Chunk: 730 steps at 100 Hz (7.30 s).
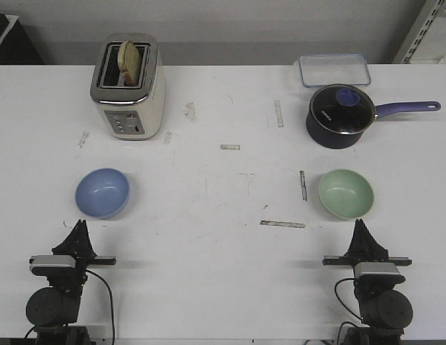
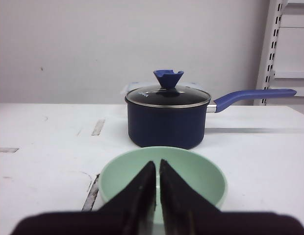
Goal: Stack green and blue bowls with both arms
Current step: 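Move the right gripper forward toward the pale green bowl, then lower the right gripper and grasp the rim of the pale green bowl, then drag the green bowl with the right gripper toward the table center, then release the green bowl and retract the right gripper to rest, then move the left gripper forward to the light blue bowl's rim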
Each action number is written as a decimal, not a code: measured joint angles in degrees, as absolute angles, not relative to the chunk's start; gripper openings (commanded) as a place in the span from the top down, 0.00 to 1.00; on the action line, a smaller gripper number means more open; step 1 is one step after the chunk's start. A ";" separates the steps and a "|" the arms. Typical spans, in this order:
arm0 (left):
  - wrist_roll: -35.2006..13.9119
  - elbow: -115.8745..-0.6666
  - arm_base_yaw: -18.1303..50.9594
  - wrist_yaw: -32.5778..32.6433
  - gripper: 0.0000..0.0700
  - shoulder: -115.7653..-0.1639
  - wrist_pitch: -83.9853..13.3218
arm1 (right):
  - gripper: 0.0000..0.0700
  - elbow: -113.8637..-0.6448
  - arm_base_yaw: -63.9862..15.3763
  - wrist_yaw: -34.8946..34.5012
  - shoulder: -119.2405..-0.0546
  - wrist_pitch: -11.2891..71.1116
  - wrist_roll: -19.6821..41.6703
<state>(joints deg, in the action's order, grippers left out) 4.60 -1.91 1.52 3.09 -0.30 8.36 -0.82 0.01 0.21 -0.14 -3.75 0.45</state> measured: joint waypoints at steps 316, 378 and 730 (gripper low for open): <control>4.60 -1.91 1.52 3.09 1.00 -0.30 8.36 | 1.00 -67.07 18.04 -17.04 -89.54 45.47 10.28; 4.60 -1.93 1.52 3.09 1.00 -0.30 8.36 | 1.00 -69.36 -19.73 -13.47 -89.34 34.37 23.64; -1.63 -37.45 1.52 4.54 1.00 -30.41 -14.04 | 0.99 -24.69 -1.72 -1.48 -3.92 13.08 1.54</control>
